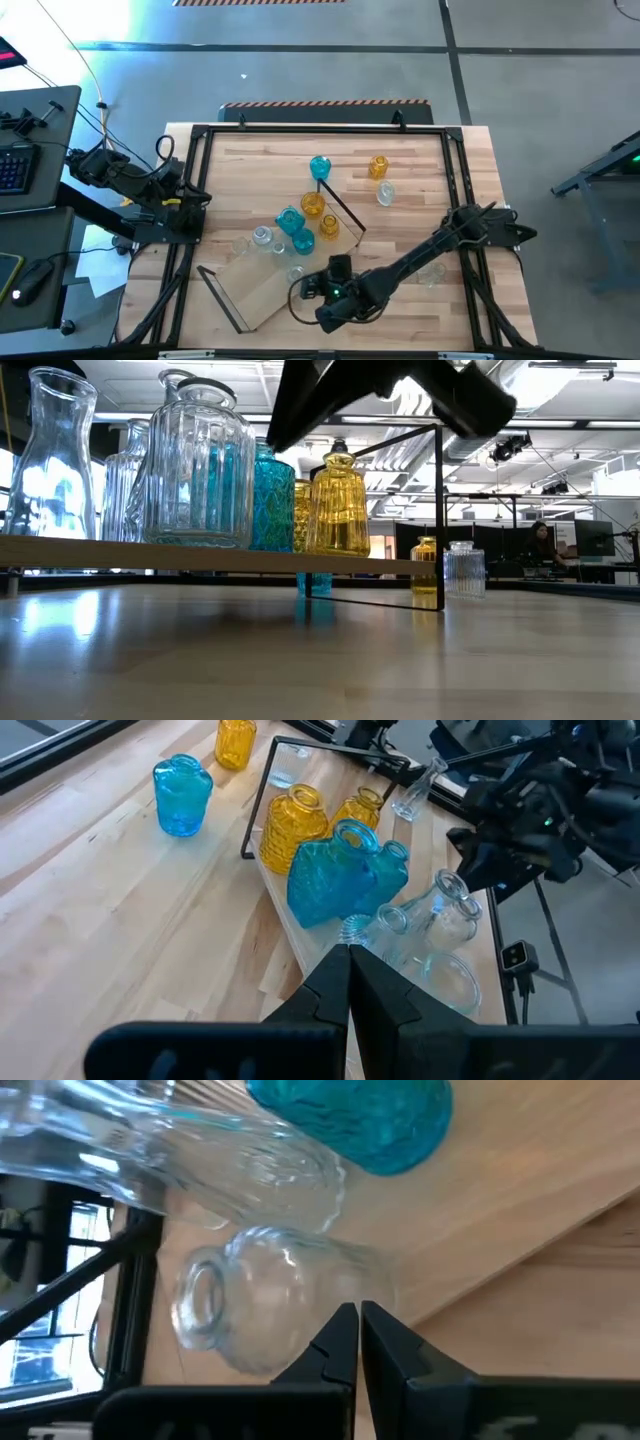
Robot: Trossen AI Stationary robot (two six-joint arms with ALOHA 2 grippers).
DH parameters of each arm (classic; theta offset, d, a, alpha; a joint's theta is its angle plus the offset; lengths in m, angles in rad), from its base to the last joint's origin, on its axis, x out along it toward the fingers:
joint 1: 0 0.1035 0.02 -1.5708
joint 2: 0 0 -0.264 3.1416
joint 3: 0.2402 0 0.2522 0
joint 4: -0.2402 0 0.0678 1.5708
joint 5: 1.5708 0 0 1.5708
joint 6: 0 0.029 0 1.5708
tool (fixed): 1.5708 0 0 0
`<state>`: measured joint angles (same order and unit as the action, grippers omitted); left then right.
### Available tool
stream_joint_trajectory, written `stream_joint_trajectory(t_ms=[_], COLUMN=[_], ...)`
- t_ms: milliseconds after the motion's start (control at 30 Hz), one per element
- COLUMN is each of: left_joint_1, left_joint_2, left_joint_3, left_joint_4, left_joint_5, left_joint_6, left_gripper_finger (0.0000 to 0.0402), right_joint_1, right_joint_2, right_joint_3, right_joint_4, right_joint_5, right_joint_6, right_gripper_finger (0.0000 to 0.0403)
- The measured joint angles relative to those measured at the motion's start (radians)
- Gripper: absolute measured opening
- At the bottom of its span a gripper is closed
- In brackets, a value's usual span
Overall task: Sort vases onto shelf
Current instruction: Adjust the transparent vase on the shelf and align with the other transparent vase
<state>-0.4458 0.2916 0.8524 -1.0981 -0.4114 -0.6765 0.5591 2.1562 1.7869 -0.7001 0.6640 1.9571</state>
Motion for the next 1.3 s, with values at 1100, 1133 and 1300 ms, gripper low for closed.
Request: stream_joint_trajectory(t_ms=[1100, 1133, 1300], left_joint_1=[0.0, 0.0, 0.0], left_joint_2=[0.0, 0.0, 0.0], left_joint_3=[0.0, 0.0, 0.0], left_joint_4=[0.001, 0.001, 0.001], left_joint_5=[0.019, 0.019, 0.019], left_joint_6=[-0.01, -0.01, -0.011], left_gripper_finger=[0.0, 0.0, 0.0], right_joint_1=[-0.064, -0.066, -0.083], right_joint_2=[0.026, 0.026, 0.026], right_joint_3=[-0.002, -0.002, -0.002], right_joint_4=[0.09, 0.089, 0.075], right_joint_5=[-0.151, -0.15, -0.108], right_joint_6=[-0.122, -0.122, -0.13], right_gripper_finger=[0.0, 0.0, 0.0])
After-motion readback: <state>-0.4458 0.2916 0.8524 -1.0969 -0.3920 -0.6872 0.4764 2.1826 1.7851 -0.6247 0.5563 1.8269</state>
